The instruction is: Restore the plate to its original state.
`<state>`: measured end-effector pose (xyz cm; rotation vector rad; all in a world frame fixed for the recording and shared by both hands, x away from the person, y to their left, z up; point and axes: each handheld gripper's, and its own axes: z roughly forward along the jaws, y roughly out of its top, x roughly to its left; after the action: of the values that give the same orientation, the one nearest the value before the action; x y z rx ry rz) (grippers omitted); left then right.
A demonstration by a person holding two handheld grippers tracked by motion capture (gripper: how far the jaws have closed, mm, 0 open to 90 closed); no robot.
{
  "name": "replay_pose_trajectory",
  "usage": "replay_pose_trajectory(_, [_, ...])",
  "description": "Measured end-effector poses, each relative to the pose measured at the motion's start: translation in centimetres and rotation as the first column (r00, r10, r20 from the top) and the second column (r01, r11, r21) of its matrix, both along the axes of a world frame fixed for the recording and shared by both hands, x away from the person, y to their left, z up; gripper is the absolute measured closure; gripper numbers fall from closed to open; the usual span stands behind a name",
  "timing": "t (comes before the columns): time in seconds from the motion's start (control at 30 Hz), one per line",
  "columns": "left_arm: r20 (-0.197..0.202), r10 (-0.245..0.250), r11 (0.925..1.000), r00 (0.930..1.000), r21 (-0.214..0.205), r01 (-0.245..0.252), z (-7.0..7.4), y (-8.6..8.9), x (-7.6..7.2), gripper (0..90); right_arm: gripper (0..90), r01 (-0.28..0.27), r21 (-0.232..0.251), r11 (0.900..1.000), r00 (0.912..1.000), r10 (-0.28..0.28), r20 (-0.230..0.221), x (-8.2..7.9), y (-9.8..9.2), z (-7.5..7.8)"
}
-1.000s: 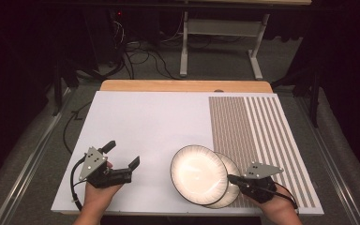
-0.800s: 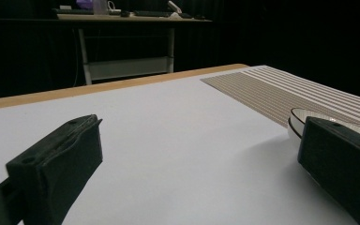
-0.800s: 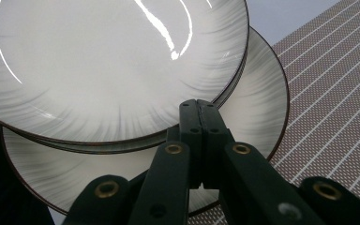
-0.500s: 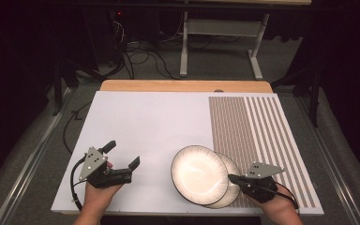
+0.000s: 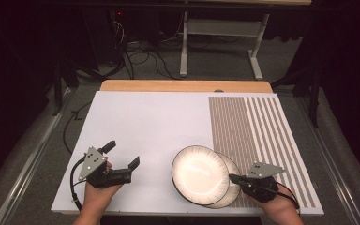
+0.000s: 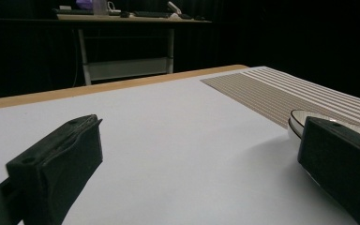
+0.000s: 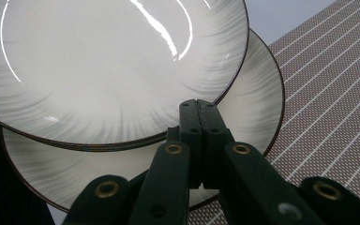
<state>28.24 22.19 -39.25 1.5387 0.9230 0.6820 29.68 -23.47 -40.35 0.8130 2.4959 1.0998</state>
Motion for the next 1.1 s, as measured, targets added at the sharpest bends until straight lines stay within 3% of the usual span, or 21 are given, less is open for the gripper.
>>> replay_pose_trajectory(1.1, [0.0,-0.001,1.0,1.0,0.002,0.001,-0.02,0.07,-0.01,0.7,90.0,0.003,0.004,1.0,1.0,-0.003,-0.001,-0.02,-0.22,0.02])
